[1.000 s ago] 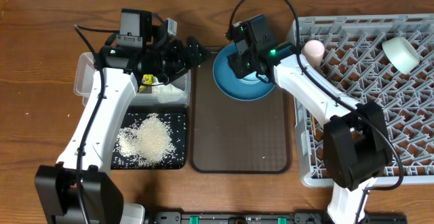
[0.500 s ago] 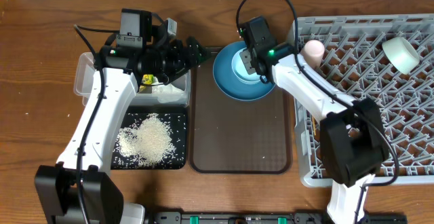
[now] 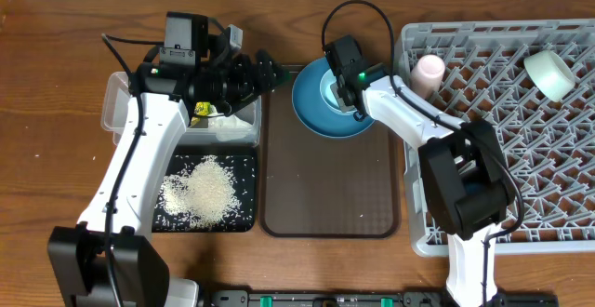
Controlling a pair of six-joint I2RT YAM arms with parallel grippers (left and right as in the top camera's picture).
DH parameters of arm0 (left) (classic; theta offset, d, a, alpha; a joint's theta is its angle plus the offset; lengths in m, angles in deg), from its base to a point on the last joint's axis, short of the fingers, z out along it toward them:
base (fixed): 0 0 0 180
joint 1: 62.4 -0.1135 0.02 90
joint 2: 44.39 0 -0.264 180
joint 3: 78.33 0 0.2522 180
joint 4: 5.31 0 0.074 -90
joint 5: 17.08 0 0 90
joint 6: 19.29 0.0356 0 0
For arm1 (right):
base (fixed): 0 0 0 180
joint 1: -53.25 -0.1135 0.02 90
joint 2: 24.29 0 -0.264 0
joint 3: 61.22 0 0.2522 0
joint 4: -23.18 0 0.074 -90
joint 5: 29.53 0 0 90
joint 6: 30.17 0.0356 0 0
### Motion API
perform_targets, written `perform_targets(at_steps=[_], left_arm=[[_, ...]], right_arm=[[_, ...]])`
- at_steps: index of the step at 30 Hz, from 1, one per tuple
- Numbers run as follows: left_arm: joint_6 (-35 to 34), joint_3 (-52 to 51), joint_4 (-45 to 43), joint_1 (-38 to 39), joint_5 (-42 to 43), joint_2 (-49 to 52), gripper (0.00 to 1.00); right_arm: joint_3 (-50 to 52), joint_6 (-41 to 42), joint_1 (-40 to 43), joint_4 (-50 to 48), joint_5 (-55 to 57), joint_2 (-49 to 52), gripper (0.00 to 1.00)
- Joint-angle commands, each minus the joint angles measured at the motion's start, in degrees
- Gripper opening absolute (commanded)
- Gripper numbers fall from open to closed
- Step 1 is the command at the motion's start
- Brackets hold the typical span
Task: Sort waste into correct bins and load items into the dishwasher rack
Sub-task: 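Lower the right gripper into the pale blue bowl and grasp its rim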
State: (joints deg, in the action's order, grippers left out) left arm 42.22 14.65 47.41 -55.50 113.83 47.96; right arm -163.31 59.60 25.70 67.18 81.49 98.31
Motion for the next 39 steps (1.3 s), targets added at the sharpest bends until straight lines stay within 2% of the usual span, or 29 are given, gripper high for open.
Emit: perform_targets(at_steps=[1, 7, 15, 23, 27, 39], left_arm=[[-0.02, 0.39, 0.00, -0.09, -0.50, -0.63, 0.94], [-0.02, 0.39, 0.02, -0.09, -0.50, -0.63, 0.95], [-0.02, 0.39, 0.02, -0.09, -0.48, -0.63, 0.94], [-0.02, 0.39, 0.02, -0.09, -0.50, -0.63, 0.94], [-0.02, 0.39, 0.00, -0.09, -0.50, -0.63, 0.95], [-0.02, 0.39, 0.02, -0.09, -0.50, -0.63, 0.94]], right_arm=[[0.07, 0.61, 0.26, -0.68, 1.55, 0.22, 0.38], [-0.59, 0.57, 0.26, -0.63, 5.86, -2.23, 0.42], [-0.50, 0.46, 0.26, 0.31, 5.03, -3.98, 0.39], [-0.44, 4.63, -0.20, 2.34, -12.79, -3.98, 0.39], [-0.42, 8.35, -1.46, 3.50, -17.70, -3.96, 0.39], [-0.42, 8.31, -5.01, 3.85, -17.81, -3.96, 0.41]])
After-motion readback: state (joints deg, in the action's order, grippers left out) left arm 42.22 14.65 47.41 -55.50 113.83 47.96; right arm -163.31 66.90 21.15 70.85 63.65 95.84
